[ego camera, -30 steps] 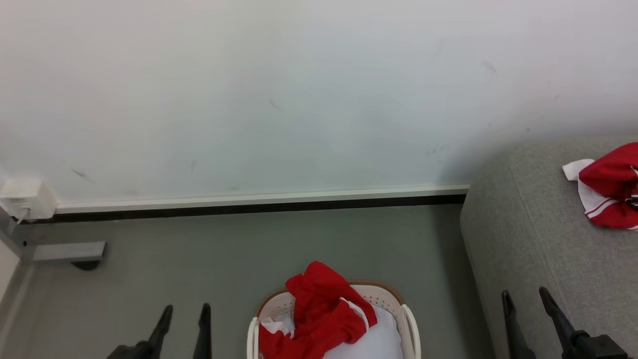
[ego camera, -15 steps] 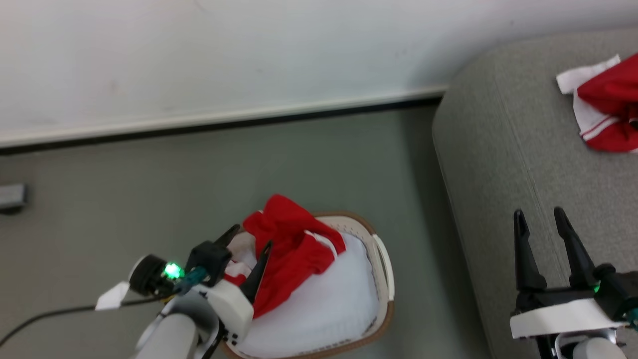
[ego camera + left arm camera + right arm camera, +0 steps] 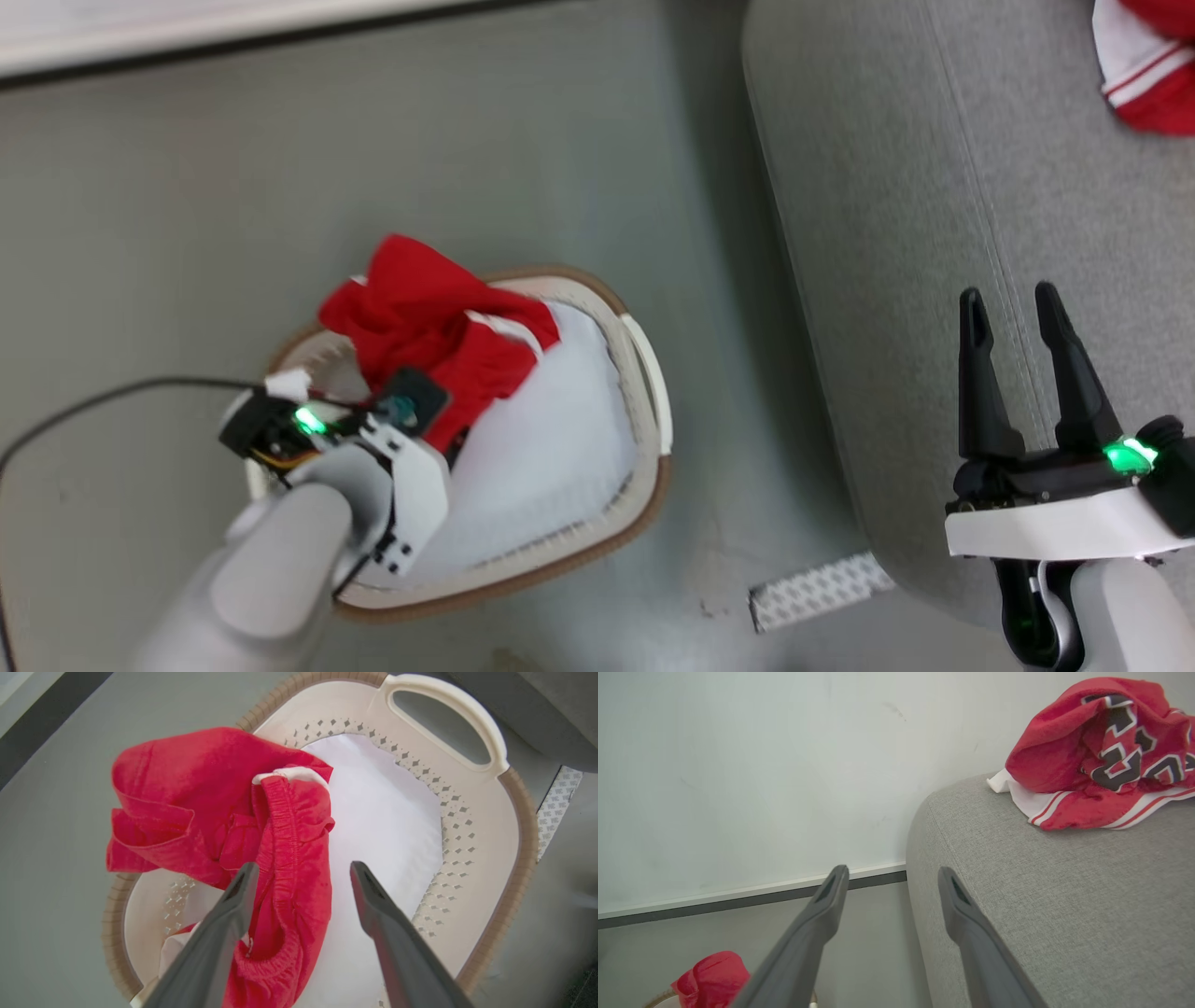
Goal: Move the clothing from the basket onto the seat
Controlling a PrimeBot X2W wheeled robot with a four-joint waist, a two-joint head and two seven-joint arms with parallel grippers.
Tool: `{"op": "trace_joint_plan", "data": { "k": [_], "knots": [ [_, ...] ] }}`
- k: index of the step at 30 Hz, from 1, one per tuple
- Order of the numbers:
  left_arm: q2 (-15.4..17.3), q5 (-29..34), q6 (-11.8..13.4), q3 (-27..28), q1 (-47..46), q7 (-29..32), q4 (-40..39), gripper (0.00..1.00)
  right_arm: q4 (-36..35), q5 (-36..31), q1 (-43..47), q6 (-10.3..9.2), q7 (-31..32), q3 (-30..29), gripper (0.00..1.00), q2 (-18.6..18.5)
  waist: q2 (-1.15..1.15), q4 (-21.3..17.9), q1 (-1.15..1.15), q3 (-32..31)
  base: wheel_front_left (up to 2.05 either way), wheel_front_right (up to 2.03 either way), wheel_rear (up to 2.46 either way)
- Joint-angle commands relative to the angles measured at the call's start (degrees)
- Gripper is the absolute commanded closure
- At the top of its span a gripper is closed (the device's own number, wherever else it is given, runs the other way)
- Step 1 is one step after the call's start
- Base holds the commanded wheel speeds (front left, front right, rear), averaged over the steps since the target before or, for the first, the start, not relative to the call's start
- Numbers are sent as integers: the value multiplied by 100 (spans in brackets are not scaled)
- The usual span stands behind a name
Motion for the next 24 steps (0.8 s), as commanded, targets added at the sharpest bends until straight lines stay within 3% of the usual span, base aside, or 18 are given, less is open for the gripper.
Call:
{"op": "trace_joint_plan", "data": {
  "k": [1,17,18,19,24],
  "knots": [
    [85,-78,-10,-1,-156,32,118,0,-56,97,-110,-14,0,10,0,-4,0,-308,-2,452,0,0,0],
    [223,-124,76,-10,-1086,-124,1186,0,-334,461,-420,-15,0,200,0,-5,0,-612,-2,1488,0,0,0],
    [192,-173,72,-2,-1103,-173,1240,18,-338,455,-436,-15,0,206,0,-5,0,-616,-2,1505,0,0,0],
    [162,-197,68,-1,-1124,-237,1273,97,-338,440,-444,-15,0,204,0,-5,0,-619,-2,1515,0,0,0],
    [-20,-250,38,-122,-1152,-543,1507,100,-268,361,-426,-15,0,128,0,-6,0,-569,-2,1404,0,0,0]
  ]
}}
